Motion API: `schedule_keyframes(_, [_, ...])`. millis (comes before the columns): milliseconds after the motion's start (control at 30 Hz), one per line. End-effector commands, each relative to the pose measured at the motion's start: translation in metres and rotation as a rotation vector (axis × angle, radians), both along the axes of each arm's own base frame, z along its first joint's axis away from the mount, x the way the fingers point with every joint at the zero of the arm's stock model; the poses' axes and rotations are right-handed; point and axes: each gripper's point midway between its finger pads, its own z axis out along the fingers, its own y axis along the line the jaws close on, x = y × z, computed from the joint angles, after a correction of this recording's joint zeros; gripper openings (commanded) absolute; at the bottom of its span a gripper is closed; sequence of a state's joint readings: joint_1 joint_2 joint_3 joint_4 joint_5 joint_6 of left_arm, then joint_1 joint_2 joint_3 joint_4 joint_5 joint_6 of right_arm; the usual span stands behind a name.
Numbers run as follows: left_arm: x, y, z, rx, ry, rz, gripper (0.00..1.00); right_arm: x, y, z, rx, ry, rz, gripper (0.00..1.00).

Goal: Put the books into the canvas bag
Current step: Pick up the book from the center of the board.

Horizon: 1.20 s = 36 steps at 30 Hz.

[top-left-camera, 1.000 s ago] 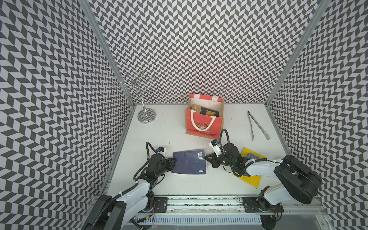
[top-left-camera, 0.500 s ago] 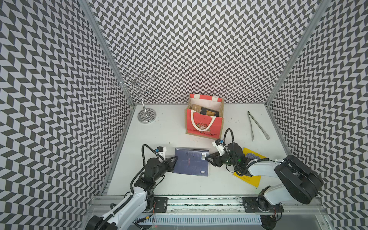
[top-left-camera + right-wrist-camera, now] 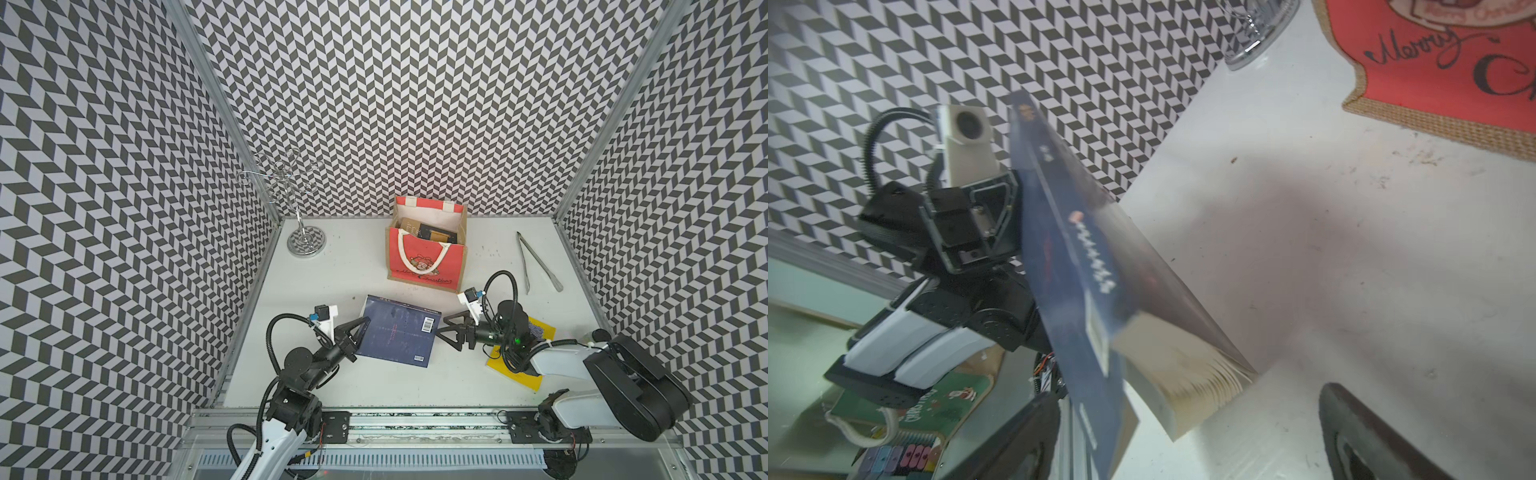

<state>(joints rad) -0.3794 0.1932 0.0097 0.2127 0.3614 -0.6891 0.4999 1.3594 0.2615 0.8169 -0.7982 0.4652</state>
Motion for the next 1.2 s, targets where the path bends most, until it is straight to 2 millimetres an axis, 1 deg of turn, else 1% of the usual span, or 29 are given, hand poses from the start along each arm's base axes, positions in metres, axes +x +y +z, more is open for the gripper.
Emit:
schedule_keyframes(0, [-0.001, -0.003, -0.052, 0.033, 0.082, -0.016, 0.00, -0.010, 0.002, 0.044, 0.097, -0.178, 0.056, 0.97])
schedule_keyframes(67, [-0.002, -0.005, -0.051, 0.038, 0.081, -0.030, 0.00, -0.009, 0.001, 0.050, 0.094, -0.215, 0.042, 0.97])
schedule_keyframes(133, [-0.003, -0.008, -0.049, 0.042, 0.074, -0.050, 0.00, -0.002, 0.001, 0.049, 0.067, -0.222, 0.013, 0.97])
schedule_keyframes(233, [-0.006, -0.013, -0.039, 0.052, 0.041, -0.087, 0.00, 0.007, 0.001, 0.046, 0.033, -0.234, -0.018, 0.98])
schedule_keyframes(333, [-0.007, -0.016, -0.029, 0.059, 0.015, -0.111, 0.00, 0.008, 0.004, 0.045, 0.030, -0.243, -0.009, 0.98])
schedule_keyframes(433, [-0.007, -0.017, -0.022, 0.056, -0.001, -0.115, 0.00, 0.003, 0.014, 0.039, 0.028, -0.230, 0.039, 0.96])
schedule_keyframes(500, [-0.007, -0.017, -0.020, 0.051, -0.006, -0.113, 0.00, -0.003, 0.021, 0.035, 0.029, -0.216, 0.082, 0.93])
schedule_keyframes(633, [-0.005, -0.014, -0.013, 0.026, -0.021, -0.094, 0.00, -0.017, 0.032, 0.030, 0.053, -0.178, 0.154, 0.82])
schedule_keyframes(733, [-0.004, -0.011, -0.010, 0.010, -0.025, -0.074, 0.00, -0.024, 0.031, 0.030, 0.086, -0.155, 0.155, 0.76])
schedule_keyframes(867, [-0.002, -0.007, -0.009, -0.028, -0.027, -0.044, 0.00, -0.032, 0.029, 0.031, 0.134, -0.125, 0.129, 0.71])
schedule_keyframes(933, [-0.002, -0.005, -0.008, -0.046, -0.029, -0.036, 0.00, -0.037, 0.023, 0.026, 0.161, -0.090, 0.095, 0.65])
schedule_keyframes(1000, [-0.002, -0.004, -0.008, -0.062, -0.032, -0.034, 0.00, -0.040, 0.022, 0.025, 0.192, -0.063, 0.078, 0.60])
schedule_keyframes(1100, [-0.003, -0.004, -0.008, -0.071, -0.032, -0.034, 0.00, -0.044, 0.027, 0.030, 0.248, -0.040, 0.096, 0.53])
schedule_keyframes(1167, [-0.003, -0.004, -0.007, -0.071, -0.032, -0.037, 0.00, -0.047, 0.029, 0.041, 0.307, -0.042, 0.117, 0.43])
